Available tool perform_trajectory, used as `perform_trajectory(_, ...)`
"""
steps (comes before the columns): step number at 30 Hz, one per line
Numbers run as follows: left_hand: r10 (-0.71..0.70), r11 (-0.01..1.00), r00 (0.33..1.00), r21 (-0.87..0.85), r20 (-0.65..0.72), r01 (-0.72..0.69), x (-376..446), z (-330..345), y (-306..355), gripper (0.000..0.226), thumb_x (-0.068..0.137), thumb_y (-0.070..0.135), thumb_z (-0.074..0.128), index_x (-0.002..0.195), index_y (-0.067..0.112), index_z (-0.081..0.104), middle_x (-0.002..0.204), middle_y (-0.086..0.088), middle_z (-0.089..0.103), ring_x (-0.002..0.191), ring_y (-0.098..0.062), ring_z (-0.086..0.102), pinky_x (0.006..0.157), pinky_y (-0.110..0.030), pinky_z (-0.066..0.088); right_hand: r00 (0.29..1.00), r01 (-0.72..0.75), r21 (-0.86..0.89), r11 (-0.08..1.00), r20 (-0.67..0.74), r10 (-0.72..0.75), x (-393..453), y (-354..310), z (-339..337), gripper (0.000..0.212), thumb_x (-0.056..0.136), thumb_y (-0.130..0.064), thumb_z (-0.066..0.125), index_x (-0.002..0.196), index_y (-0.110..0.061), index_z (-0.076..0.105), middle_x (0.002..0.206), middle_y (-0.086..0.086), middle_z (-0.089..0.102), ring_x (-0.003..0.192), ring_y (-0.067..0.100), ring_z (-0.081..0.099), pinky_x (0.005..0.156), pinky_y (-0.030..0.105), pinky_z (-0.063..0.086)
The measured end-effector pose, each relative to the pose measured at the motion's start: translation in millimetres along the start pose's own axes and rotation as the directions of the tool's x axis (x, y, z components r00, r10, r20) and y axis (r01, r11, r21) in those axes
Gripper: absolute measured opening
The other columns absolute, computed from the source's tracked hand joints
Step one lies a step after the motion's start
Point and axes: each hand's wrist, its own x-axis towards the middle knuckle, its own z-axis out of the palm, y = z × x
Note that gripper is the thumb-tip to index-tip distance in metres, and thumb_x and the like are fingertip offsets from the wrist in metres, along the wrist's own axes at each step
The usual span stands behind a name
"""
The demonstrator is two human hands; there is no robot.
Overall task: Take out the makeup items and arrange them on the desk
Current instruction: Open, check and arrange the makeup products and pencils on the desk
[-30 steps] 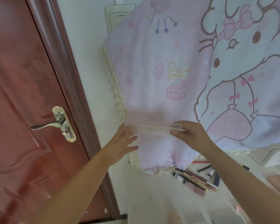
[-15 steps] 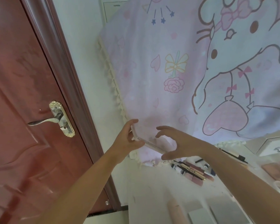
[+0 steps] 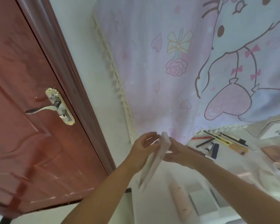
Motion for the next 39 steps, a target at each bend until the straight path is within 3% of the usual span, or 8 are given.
perform_trajectory(2,-0.033,0.998,0.999,0.055,-0.018,0.034,0,3,-8,0.018,0.090,0.004,0.051,0.096,0.014,0.065,0.094,0.001,0.066,0.090,-0.014,0.062,0.080,-0.021,0.050,0.991,-0.007,0.145,0.989,-0.132,0.026,6,17,2,0.051,0.060,-0.034,0.081,0.091,-0.010,0.049,0.088,-0.001,0.064,0.106,0.026,0.057,0.093,0.038,0.046)
perform_trajectory(9,-0.192,0.970,0.971,-0.125,0.145,0.211,3,-10,1,0.045,0.094,0.039,0.040,0.072,0.017,0.073,0.066,0.000,0.066,0.060,-0.010,0.061,0.057,-0.019,0.051,0.971,0.077,-0.176,0.981,-0.211,-0.114,3,-9,-8,0.014,0.092,-0.018,0.050,0.088,-0.028,0.040,0.093,-0.001,0.049,0.081,0.016,0.048,0.066,0.023,0.041)
perform_trajectory(13,-0.266,0.963,0.960,-0.029,0.089,0.269,3,-7,7,0.022,0.091,0.002,0.044,0.082,0.006,0.063,0.075,-0.008,0.060,0.057,-0.012,0.060,0.049,-0.018,0.050,0.968,0.036,-0.397,0.917,-0.214,-0.131,4,-18,-19,0.013,0.092,-0.020,0.050,0.094,-0.032,0.047,0.119,0.006,0.051,0.095,0.016,0.052,0.080,0.023,0.038)
perform_trajectory(20,-0.248,0.969,0.960,-0.022,-0.130,0.247,12,-10,25,0.025,0.092,0.000,0.042,0.078,0.009,0.060,0.078,-0.007,0.059,0.068,-0.017,0.057,0.058,-0.026,0.052,0.991,0.010,-0.831,0.556,0.084,0.107,-5,-36,-23,0.105,0.067,-0.053,0.071,0.145,-0.028,0.005,0.149,-0.005,0.015,0.136,0.020,0.020,0.108,0.040,0.031)
perform_trajectory(24,-0.174,0.984,0.983,-0.031,0.063,0.176,13,-16,33,0.015,0.091,0.016,0.052,0.105,0.014,0.054,0.091,-0.001,0.059,0.077,-0.011,0.063,0.063,-0.022,0.056,0.994,-0.005,-0.740,0.672,0.069,0.084,-1,-43,-25,0.103,0.067,-0.044,0.074,0.144,-0.032,0.006,0.143,-0.004,0.026,0.129,0.017,0.030,0.103,0.037,0.037)
perform_trajectory(29,-0.167,0.980,0.936,0.161,0.310,0.122,18,-40,28,0.112,0.034,0.057,0.085,0.130,0.024,0.036,0.133,-0.001,0.044,0.115,-0.017,0.053,0.095,-0.031,0.050,0.985,0.020,-0.602,0.798,0.151,0.089,-3,-50,-27,0.093,0.068,-0.042,0.071,0.142,-0.034,0.016,0.144,-0.007,0.026,0.131,0.014,0.028,0.105,0.033,0.030)
perform_trajectory(34,-0.073,0.995,0.983,-0.056,0.171,0.083,23,-39,18,0.073,0.038,0.027,0.081,0.105,0.021,0.053,0.105,-0.006,0.050,0.095,-0.024,0.052,0.095,-0.038,0.041,0.985,0.017,-0.517,0.856,0.156,0.074,2,-48,-21,0.069,0.085,-0.028,0.060,0.142,-0.034,0.021,0.143,-0.002,0.030,0.130,0.018,0.032,0.098,0.028,0.028)
perform_trajectory(39,-0.046,0.989,0.981,-0.127,0.188,0.070,18,-43,10,0.091,0.027,0.027,0.093,0.108,0.018,0.054,0.099,-0.002,0.056,0.080,-0.010,0.066,0.072,-0.019,0.054,0.972,-0.058,-0.194,0.979,0.212,0.099,6,-34,-24,0.076,0.059,-0.043,0.062,0.130,-0.034,0.037,0.114,0.004,0.055,0.105,0.018,0.053,0.091,0.026,0.041)
